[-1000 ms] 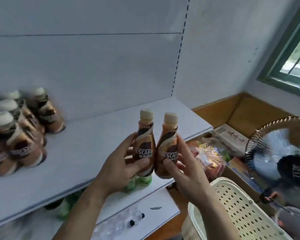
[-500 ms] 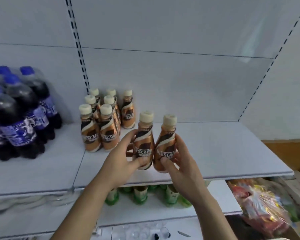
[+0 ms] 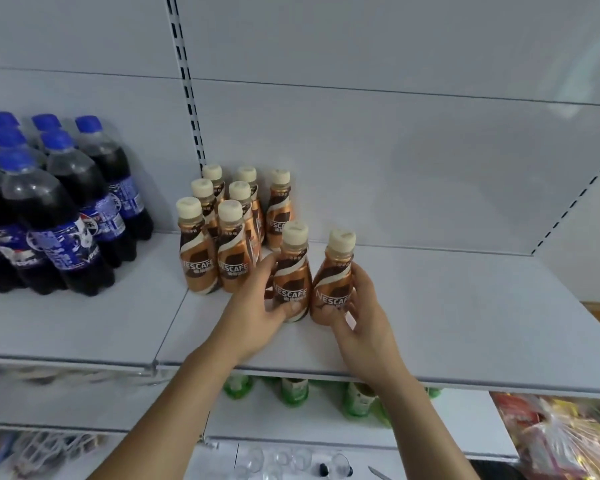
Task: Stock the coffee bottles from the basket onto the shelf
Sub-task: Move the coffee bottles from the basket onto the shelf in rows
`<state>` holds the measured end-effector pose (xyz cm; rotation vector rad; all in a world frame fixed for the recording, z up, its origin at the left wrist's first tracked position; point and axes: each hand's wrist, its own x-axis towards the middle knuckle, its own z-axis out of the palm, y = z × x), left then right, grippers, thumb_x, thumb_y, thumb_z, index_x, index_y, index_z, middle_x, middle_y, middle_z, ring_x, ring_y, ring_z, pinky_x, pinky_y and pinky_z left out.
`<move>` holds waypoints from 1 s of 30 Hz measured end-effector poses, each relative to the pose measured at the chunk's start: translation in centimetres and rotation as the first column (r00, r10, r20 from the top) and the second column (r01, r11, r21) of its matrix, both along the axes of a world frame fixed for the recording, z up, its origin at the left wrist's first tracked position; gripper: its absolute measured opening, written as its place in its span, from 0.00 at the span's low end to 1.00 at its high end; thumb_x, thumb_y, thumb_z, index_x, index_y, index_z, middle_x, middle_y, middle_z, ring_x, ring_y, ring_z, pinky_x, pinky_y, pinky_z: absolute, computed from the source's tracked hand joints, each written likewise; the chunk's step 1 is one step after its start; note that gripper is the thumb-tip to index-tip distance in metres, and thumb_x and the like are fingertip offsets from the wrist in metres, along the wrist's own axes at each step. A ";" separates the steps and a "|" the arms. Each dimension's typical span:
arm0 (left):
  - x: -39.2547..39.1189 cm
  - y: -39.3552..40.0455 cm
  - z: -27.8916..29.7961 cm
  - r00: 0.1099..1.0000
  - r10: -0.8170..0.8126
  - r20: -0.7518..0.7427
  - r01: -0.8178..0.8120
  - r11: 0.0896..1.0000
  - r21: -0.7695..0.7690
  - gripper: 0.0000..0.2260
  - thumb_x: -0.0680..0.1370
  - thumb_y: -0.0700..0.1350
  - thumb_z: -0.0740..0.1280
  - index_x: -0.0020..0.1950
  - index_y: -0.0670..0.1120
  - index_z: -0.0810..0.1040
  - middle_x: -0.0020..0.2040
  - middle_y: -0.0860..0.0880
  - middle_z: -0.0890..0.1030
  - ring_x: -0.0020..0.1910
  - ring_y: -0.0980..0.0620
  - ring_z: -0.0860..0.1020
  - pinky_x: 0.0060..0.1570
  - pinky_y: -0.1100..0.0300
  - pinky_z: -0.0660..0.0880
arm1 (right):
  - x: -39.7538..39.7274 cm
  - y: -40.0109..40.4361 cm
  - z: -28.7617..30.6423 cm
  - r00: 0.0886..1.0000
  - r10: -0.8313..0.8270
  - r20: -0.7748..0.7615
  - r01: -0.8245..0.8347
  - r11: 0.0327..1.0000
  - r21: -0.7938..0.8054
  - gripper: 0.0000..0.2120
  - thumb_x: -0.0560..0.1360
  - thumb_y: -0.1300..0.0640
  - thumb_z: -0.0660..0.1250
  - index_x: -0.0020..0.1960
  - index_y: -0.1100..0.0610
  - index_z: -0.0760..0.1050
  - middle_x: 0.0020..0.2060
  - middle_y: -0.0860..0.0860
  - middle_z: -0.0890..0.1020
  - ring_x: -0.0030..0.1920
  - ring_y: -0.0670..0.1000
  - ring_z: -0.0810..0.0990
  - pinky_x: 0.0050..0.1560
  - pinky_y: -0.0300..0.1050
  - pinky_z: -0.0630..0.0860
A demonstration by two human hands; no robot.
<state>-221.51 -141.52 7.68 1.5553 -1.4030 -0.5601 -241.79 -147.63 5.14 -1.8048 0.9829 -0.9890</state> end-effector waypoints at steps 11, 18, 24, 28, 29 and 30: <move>0.3 0.5 5.7 0.943 0.022 0.332 -0.015 1.000 -0.024 0.40 0.82 0.54 0.73 0.87 0.59 0.52 0.82 0.55 0.68 0.77 0.56 0.71 0.74 0.52 0.73 | -0.7 -1.1 4.0 0.991 -0.075 -0.107 0.052 0.977 -0.207 0.39 0.80 0.47 0.74 0.86 0.40 0.59 0.73 0.42 0.78 0.70 0.43 0.79 0.68 0.52 0.80; 2.3 -3.4 12.7 0.627 -0.208 0.751 0.084 0.976 0.200 0.16 0.84 0.58 0.67 0.68 0.51 0.77 0.58 0.53 0.81 0.59 0.48 0.79 0.51 0.49 0.75 | -1.0 -2.8 9.3 0.933 -0.127 -0.336 -0.034 0.899 -0.436 0.26 0.80 0.50 0.74 0.77 0.43 0.75 0.60 0.40 0.83 0.51 0.45 0.84 0.49 0.49 0.85; 3.4 -5.7 16.2 0.531 -0.408 0.743 0.120 0.904 0.410 0.06 0.83 0.53 0.67 0.53 0.51 0.79 0.47 0.52 0.81 0.47 0.48 0.79 0.50 0.46 0.78 | -0.6 -2.7 9.3 0.935 -0.168 -0.311 0.011 0.893 -0.450 0.23 0.80 0.53 0.77 0.73 0.44 0.79 0.56 0.38 0.84 0.49 0.46 0.84 0.48 0.51 0.85; 3.9 -7.5 16.9 0.521 -0.466 0.715 0.153 0.875 0.459 0.07 0.82 0.48 0.65 0.53 0.46 0.80 0.47 0.49 0.82 0.48 0.46 0.81 0.52 0.45 0.78 | -0.1 -2.8 9.2 0.936 -0.176 -0.304 0.018 0.889 -0.458 0.22 0.80 0.54 0.77 0.73 0.45 0.80 0.56 0.41 0.85 0.48 0.47 0.84 0.48 0.53 0.85; 4.1 -8.0 17.0 0.508 -0.465 0.725 0.155 0.877 0.454 0.07 0.82 0.48 0.65 0.54 0.46 0.80 0.48 0.49 0.82 0.49 0.45 0.81 0.52 0.45 0.77 | 0.1 -2.9 9.2 0.937 -0.177 -0.301 0.023 0.891 -0.453 0.22 0.80 0.54 0.77 0.73 0.45 0.80 0.56 0.40 0.85 0.48 0.47 0.84 0.48 0.53 0.85; 4.4 -8.4 17.1 0.492 -0.457 0.741 0.154 0.884 0.442 0.08 0.82 0.50 0.66 0.55 0.47 0.81 0.49 0.49 0.82 0.50 0.45 0.80 0.52 0.45 0.77 | 0.2 -3.0 9.2 0.937 -0.179 -0.299 0.028 0.894 -0.448 0.22 0.80 0.54 0.77 0.73 0.45 0.80 0.56 0.40 0.84 0.48 0.47 0.85 0.48 0.53 0.85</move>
